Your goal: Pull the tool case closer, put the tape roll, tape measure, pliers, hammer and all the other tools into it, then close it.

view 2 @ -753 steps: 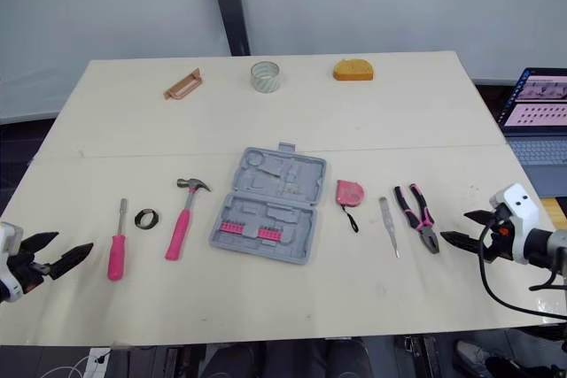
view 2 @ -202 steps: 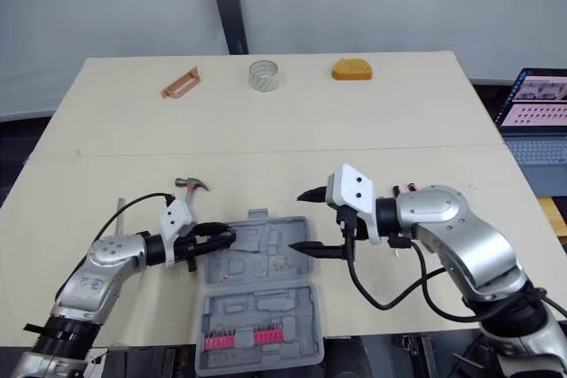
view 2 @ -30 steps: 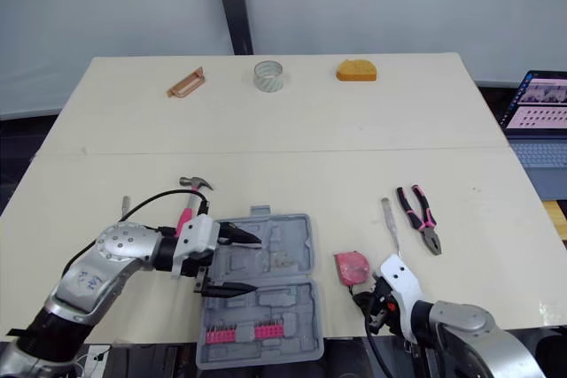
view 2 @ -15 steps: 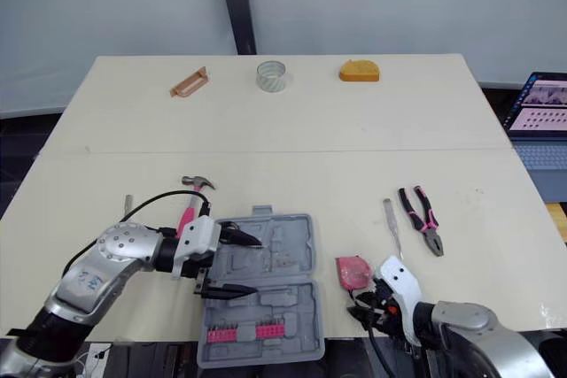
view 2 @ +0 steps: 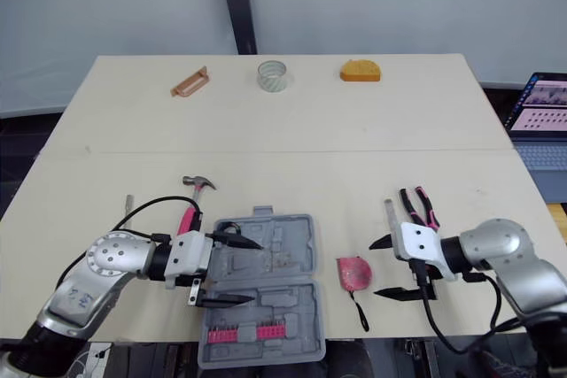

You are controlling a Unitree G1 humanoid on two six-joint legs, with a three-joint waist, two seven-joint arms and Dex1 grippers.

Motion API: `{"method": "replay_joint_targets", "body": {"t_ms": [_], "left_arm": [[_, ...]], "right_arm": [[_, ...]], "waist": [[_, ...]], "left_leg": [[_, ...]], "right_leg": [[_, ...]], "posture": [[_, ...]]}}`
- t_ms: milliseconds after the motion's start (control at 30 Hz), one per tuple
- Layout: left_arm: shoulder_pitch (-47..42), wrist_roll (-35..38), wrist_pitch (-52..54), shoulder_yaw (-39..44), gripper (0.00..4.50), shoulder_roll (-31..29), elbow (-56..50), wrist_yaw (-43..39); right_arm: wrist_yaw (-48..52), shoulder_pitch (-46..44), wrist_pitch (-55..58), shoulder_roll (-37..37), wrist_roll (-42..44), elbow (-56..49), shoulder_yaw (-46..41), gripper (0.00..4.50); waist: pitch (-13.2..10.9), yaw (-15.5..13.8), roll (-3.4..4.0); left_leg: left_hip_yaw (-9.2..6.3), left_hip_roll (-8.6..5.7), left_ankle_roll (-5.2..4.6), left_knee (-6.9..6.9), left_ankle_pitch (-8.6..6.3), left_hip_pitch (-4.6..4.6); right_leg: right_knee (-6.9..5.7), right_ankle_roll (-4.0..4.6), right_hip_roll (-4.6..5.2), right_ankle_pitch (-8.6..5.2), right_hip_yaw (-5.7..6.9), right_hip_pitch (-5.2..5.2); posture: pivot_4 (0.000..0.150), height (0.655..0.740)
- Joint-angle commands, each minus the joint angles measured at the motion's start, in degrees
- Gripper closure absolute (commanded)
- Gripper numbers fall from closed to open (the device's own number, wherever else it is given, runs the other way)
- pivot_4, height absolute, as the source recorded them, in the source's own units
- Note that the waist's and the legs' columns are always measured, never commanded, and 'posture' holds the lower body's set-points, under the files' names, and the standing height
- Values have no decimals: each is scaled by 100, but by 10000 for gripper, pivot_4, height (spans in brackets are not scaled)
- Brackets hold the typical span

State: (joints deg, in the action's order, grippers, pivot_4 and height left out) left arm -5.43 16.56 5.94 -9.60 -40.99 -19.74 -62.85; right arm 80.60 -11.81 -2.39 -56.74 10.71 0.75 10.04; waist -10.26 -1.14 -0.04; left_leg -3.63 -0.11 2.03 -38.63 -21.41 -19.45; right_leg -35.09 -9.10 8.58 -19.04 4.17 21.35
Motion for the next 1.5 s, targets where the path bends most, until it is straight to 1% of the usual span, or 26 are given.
{"method": "replay_joint_targets", "body": {"t_ms": [33,233,500,767,1000,1367,1433,1500], "left_arm": [[150,-49,-171,41,0,68,-207,140],[285,-172,-205,50,0,100,-283,338],[307,-236,-206,43,0,72,-306,443],[266,-271,-158,36,0,63,-316,489],[213,-275,-116,26,0,83,-302,495],[188,-279,-90,23,0,93,-250,496],[201,-278,-78,16,0,97,-263,501],[211,-278,-66,12,0,100,-274,507]], "right_arm": [[331,-364,-655,196,-253,579,263,256],[246,-719,-835,569,-400,909,495,256],[-62,-739,-1026,895,-730,1056,579,256],[-203,-672,-1498,1025,-983,1485,605,256],[-331,-655,-1805,1167,-1006,1849,570,256],[-359,-525,-1864,1234,-987,1838,556,256],[-377,-498,-1847,1241,-976,1799,546,5302],[-391,-476,-1814,1251,-951,1745,531,13164]], "waist": [[0,8,0],[0,-5,2],[0,-6,3],[0,-5,3],[0,7,3],[0,59,3],[0,63,2],[1,81,1]], "left_leg": [[0,0,0,0,0,-1],[-1,1,0,-11,0,-3],[-1,1,0,-14,0,-8],[-1,0,0,-15,0,-8],[-1,1,0,-15,0,-6],[-1,2,0,-13,0,-4],[-1,2,0,-13,0,-3],[-2,3,0,-13,0,-2]], "right_leg": [[0,-2,0,3,0,-1],[-3,-3,0,4,1,-1],[-2,-5,-1,7,2,0],[-1,-5,-1,8,2,0],[-2,-5,-2,8,2,-1],[-3,-5,-3,8,2,-2],[-3,-5,-3,8,2,-3],[-3,-5,-3,8,2,-5]], "posture": [[1500,7400],[1500,7400],[1500,7400],[1500,7400],[1500,7400],[1500,7400],[1500,7400],[1500,7400]]}}
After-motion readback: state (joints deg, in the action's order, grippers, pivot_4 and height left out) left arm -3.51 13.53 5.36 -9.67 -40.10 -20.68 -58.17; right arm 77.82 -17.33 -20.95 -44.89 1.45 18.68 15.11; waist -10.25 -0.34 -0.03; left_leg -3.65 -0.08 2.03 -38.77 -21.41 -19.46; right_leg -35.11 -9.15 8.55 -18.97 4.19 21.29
